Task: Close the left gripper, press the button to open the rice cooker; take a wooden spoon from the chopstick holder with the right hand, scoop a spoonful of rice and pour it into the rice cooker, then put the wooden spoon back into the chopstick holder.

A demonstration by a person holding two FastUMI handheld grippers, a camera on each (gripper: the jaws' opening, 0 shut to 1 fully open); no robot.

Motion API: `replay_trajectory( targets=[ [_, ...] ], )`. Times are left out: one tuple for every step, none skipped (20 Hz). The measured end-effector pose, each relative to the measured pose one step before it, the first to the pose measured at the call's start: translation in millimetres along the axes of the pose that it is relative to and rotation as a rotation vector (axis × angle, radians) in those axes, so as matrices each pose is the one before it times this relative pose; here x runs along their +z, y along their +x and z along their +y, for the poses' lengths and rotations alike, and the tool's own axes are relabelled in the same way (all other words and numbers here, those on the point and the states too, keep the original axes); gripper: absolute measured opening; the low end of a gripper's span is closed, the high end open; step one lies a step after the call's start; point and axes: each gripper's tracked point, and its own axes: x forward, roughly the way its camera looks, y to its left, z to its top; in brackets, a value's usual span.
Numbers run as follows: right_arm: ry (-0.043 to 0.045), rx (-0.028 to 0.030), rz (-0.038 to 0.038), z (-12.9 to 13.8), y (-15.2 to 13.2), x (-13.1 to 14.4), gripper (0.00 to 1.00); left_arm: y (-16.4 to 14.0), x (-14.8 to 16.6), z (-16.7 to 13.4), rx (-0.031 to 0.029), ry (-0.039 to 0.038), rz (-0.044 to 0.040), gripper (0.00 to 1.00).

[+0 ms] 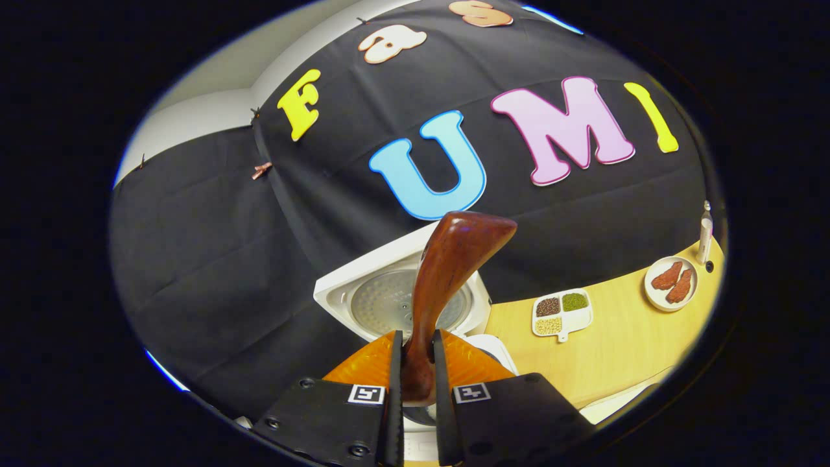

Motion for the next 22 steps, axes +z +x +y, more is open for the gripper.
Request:
replay_trajectory(
  targets=[
    [0.00887, -0.00392, -0.02033, -6.7, -13.31, 11.53, 0.24, 0.33, 0.71, -5.97, -0.00099, 0.00377, -0.00244, 0.96],
    [0.00171, -0.00102, -0.01466, -6.25, -12.49, 10.99, 0.24, 1.35, 0.34, -6.09, -0.00278, 0.00233, -0.00154, 0.96],
    [-0.00507, -0.00102, -0.01687, -7.19, -11.77, 11.37, 0.24, 1.44, 0.65, -6.74, -0.00433, -0.00006, -0.00035, 0.96],
    [-0.00805, -0.00676, -0.01805, -10.06, -11.16, 11.66, 0.24, 0.79, 0.5, -7.26, -0.00547, 0.00012, -0.00057, 0.96],
    [-0.0063, -0.00822, -0.01768, -10.76, -11.29, 12.02, 0.24, 1.5, 2.17, -6.58, -0.00627, 0.00228, -0.00148, 0.96],
    [-0.00374, -0.00863, -0.01917, -11.93, -12.53, 12.42, 0.24, 1.16, 0.25, -6.59, -0.00463, 0.00585, -0.00128, 0.96],
    [-0.00727, -0.0128, -0.01953, -13.31, -11.0, 11.82, 0.24, 0.93, 2.73, -5.71, -0.0034, 0.00713, -0.00411, 0.96],
    [-0.0112, -0.01427, -0.02027, -14.55, -11.28, 11.7, 0.24, 1.25, 2.49, -6.21, -0.00631, 0.00518, -0.00648, 0.96],
    [-0.01066, -0.01707, -0.01817, -17.05, -11.36, 11.87, 0.24, 2.26, 2.62, -6.09, -0.0077, 0.00247, -0.0065, 0.96],
    [-0.00859, -0.02271, -0.01382, -17.23, -10.01, 7.96, 0.24, 2.36, 1.53, -5.87, -0.00512, 0.00191, -0.0007, 0.96],
    [-0.00303, -0.02209, -0.00911, -16.93, -9.55, 6.52, 0.24, 2.71, 0.32, -5.38, -0.00553, 0.00152, 0.00332, 0.96],
    [0.0004, -0.01715, -0.01019, -15.98, -9.67, 6.08, 0.24, 2.06, 0.93, -6.18, -0.00729, 0.00192, -0.00158, 0.96],
    [0.00169, -0.0143, -0.01304, -14.88, -8.51, 6.7, 0.24, 1.61, 1.7, -5.97, -0.00686, 0.00482, -0.0027, 0.96],
    [0.00478, -0.01541, -0.00942, -16.63, -9.2, 5.96, 0.24, 2.44, 0.52, -5.35, -0.00604, 0.00901, -0.00128, 0.96],
    [0.0027, -0.0164, -0.01113, -16.2, -7.74, 5.78, 0.24, 1.87, 0.61, -4.15, -0.00342, 0.01034, -0.00232, 0.96],
    [-0.00437, -0.02066, -0.00563, -18.86, -11.57, -0.69, 0.24, 1.47, -0.54, -4.31, -0.00356, 0.0071, -0.00155, 0.96],
    [-0.01026, -0.022, 0.00065, -18.81, -7.1, 2.12, 0.24, 1.9, -0.45, -4.03, -0.00603, 0.00107, -0.00045, 0.96],
    [-0.00899, -0.02282, -0.00242, -20.6, -7.88, 1.77, 0.24, 2.03, -2.82, -4.41, -0.00636, -0.00471, 0.00417, 0.96],
    [-0.00529, -0.01817, -0.0001, -18.13, -6.54, 0.32, 0.24, 1.01, -2.24, -4.17, -0.0054, -0.0075, 0.00431, 0.96],
    [-0.0043, -0.01748, -0.00036, -18.04, -4.26, -0.64, 0.24, 1.0, -1.6, -2.61, -0.00255, -0.00749, 0.00216, 0.96],
    [-0.00501, -0.01946, 0.00851, -18.23, -5.87, -3.55, 0.24, 0.75, -0.37, -2.19, -0.00154, -0.00524, -0.00023, 0.96],
    [-0.00979, -0.02003, 0.01693, -19.3, -2.32, -7.72, 0.24, 1.64, -1.42, -2.8, -0.00005, -0.00161, 0.0037, 0.96]
  ],
)
